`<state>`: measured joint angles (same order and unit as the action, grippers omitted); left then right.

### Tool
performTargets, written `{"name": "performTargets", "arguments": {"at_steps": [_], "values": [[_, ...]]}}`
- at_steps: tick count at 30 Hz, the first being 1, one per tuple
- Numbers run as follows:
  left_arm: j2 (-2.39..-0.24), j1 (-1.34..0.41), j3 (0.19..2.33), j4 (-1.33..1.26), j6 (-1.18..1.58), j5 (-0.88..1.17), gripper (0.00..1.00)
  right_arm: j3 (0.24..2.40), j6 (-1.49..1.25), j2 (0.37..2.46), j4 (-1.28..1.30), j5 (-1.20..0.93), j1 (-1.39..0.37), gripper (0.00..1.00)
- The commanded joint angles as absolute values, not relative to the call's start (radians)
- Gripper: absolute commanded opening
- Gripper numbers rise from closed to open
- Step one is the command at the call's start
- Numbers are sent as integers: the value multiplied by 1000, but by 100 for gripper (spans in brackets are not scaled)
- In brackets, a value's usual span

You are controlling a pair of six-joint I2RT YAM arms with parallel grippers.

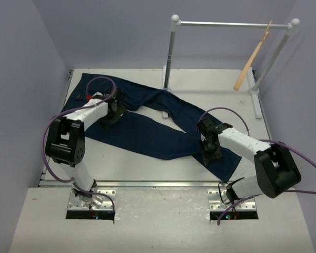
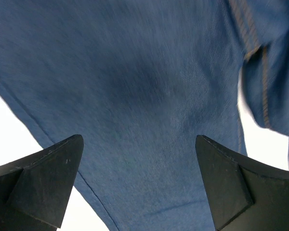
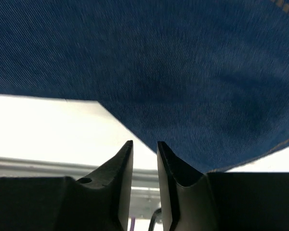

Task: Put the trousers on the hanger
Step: Flatten out the trousers at the center of the board.

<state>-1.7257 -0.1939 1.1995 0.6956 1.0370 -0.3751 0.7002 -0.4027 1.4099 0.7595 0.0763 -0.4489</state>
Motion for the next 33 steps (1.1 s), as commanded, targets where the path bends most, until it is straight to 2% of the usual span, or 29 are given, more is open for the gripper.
{"name": "performTargets", "arguments": {"at_steps": [1, 9, 13, 15, 16, 17, 21, 24, 27, 30, 33], "values": [[-1727, -196, 1204, 635, 1000, -323, 100, 735, -447, 1428, 643, 97, -449, 25], [-1736, -196, 1190, 611, 908, -322, 100, 790, -449, 1618, 571, 132, -451, 26], [-1730, -193, 1210, 680, 893, -359, 100, 829, -392, 1766, 804, 60, -486, 24], [-1730, -187, 1235, 722, 897, -408, 100, 835, -390, 1820, 943, 111, -570, 23], [-1732, -184, 1247, 735, 902, -408, 100, 860, -390, 1821, 985, 121, -606, 23], [-1735, -180, 1265, 742, 902, -414, 100, 882, -376, 1844, 1018, 36, -651, 23], [-1734, -160, 1297, 767, 897, -403, 100, 908, -422, 1924, 1087, 59, -700, 23], [-1711, -159, 1300, 769, 896, -416, 100, 817, -445, 1910, 1035, 10, -702, 24], [-1688, -156, 1295, 768, 894, -431, 100, 710, -508, 1806, 972, 7, -705, 30], [-1675, -158, 1284, 742, 886, -389, 100, 727, -553, 1735, 997, 81, -697, 42], [-1662, -158, 1280, 737, 881, -372, 100, 788, -580, 1600, 972, 106, -687, 44]]}}
